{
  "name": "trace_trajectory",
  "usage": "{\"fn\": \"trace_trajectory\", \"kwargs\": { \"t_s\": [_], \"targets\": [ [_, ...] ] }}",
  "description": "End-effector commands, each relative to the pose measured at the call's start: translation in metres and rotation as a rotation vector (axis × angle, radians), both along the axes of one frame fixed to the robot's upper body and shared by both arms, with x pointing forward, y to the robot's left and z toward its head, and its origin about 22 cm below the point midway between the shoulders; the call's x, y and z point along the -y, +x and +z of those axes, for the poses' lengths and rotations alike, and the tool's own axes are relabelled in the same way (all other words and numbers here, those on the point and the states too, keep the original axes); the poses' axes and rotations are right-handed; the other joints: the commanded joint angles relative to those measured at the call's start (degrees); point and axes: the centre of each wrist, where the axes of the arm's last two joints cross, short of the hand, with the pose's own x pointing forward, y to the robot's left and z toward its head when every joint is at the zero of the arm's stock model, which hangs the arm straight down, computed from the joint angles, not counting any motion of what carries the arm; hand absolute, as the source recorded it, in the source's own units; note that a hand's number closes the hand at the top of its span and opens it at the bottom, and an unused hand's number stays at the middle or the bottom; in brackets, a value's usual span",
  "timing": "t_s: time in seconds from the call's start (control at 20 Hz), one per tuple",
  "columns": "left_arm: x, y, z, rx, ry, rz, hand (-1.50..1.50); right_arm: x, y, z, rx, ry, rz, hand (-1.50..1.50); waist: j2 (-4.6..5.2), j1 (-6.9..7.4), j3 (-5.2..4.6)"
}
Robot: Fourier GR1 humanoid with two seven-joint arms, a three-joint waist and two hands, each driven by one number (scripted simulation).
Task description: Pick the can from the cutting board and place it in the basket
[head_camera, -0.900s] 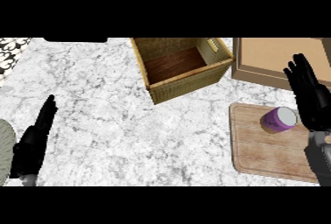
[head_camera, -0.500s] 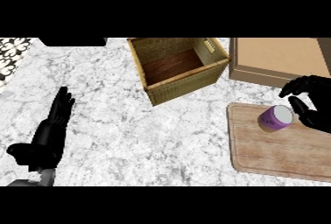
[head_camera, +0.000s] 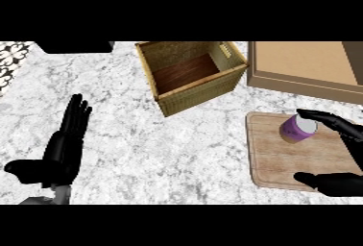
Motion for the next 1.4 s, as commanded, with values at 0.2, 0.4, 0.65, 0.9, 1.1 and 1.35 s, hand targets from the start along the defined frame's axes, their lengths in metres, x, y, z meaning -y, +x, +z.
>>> {"fn": "trace_trajectory", "kwargs": {
  "t_s": [0.2, 0.4, 0.65, 0.9, 1.1, 1.35],
  "targets": [
    [0.003, 0.004, 0.003, 0.004, -0.006, -0.006, 0.00, 0.042, -0.006, 0.101, 0.059, -0.505, -0.393, -1.50, 0.05, -0.28, -0.18],
    [0.001, 0.009, -0.003, 0.006, -0.010, -0.004, 0.00, 0.043, -0.007, 0.147, -0.067, -0.786, -0.329, -1.50, 0.33, 0.34, -0.19],
    [0.010, 0.003, -0.003, 0.006, -0.021, -0.018, 0.00, 0.037, -0.011, 0.178, -0.222, -0.837, -0.178, -1.50, 0.22, 1.01, 0.00],
    [0.013, 0.000, -0.007, 0.002, -0.007, -0.035, 0.00, 0.029, 0.001, 0.167, -0.277, -0.811, -0.143, -1.50, 0.42, 1.76, 0.08],
    [0.012, -0.001, 0.015, -0.006, -0.027, -0.036, 0.00, 0.010, 0.001, 0.169, -0.280, -0.872, -0.200, -1.50, 0.39, 1.94, 0.09],
    [0.001, 0.007, 0.011, 0.017, -0.015, -0.025, 0.00, 0.007, 0.026, 0.144, -0.304, -0.944, -0.248, -1.50, 0.57, 2.49, 0.10]
  ]
}}
